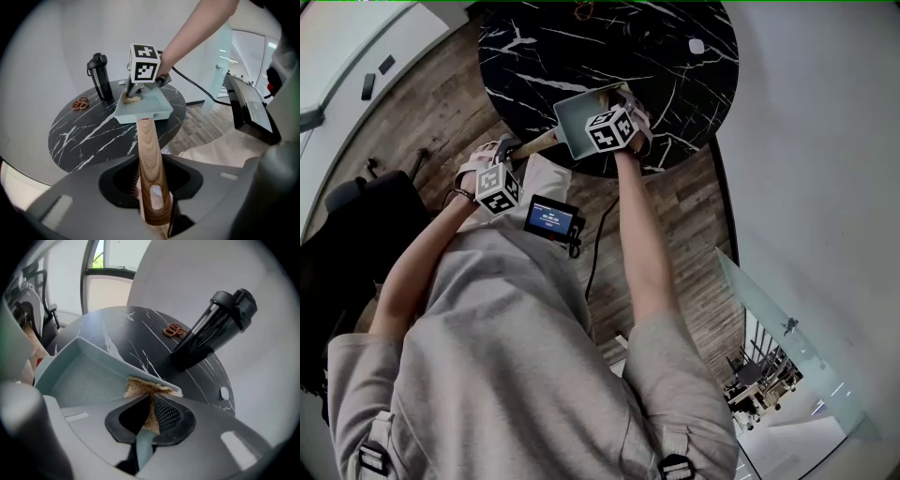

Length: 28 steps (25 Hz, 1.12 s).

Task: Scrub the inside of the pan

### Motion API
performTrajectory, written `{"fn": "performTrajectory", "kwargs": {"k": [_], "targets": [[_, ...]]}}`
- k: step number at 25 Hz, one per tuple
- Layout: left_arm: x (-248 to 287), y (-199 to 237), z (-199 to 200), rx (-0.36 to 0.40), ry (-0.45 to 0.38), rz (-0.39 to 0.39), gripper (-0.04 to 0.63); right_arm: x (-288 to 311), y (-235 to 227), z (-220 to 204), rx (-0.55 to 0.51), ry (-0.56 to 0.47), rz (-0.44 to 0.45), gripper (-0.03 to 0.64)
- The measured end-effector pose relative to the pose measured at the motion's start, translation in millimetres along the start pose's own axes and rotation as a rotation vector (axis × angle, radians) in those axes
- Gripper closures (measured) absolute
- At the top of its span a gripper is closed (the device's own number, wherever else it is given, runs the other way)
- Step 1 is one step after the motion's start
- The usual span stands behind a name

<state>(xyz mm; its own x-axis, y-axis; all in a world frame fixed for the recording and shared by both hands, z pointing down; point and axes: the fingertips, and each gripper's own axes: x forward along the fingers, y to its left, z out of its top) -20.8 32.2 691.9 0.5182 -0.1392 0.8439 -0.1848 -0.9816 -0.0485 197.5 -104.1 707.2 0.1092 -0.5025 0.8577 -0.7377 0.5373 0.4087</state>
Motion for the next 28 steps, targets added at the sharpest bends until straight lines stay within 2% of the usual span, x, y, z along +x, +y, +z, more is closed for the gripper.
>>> {"fn": "performTrajectory", "kwargs": {"k": [4, 8, 14, 20, 28], "targets": [[0.2, -0.3, -0.7, -0.003, -0.001, -0.007, 0.469, -0.5, 4.3, 3.5, 0.074, -0.004, 0.054, 0.592], [0.8, -0.5, -0.7, -0.006, 0.001, -0.017, 0.469, -5.1, 18.3, 11.3, 0.164, -0.029, 0.148, 0.592], [0.9, -0.4, -0.9, -0.009, 0.006, -0.022, 0.469, -15.1, 56.0, 29.4, 0.162, -0.066, 0.271, 0.584], [0.7, -0.5, -1.2, -0.007, 0.008, -0.022, 0.469, -25.3, 88.5, 45.5, 0.213, -0.084, 0.409, 0.586], [0.7, -0.4, -1.2, -0.006, 0.013, -0.026, 0.469, -27.3, 94.4, 45.6, 0.295, -0.099, 0.447, 0.603]]}}
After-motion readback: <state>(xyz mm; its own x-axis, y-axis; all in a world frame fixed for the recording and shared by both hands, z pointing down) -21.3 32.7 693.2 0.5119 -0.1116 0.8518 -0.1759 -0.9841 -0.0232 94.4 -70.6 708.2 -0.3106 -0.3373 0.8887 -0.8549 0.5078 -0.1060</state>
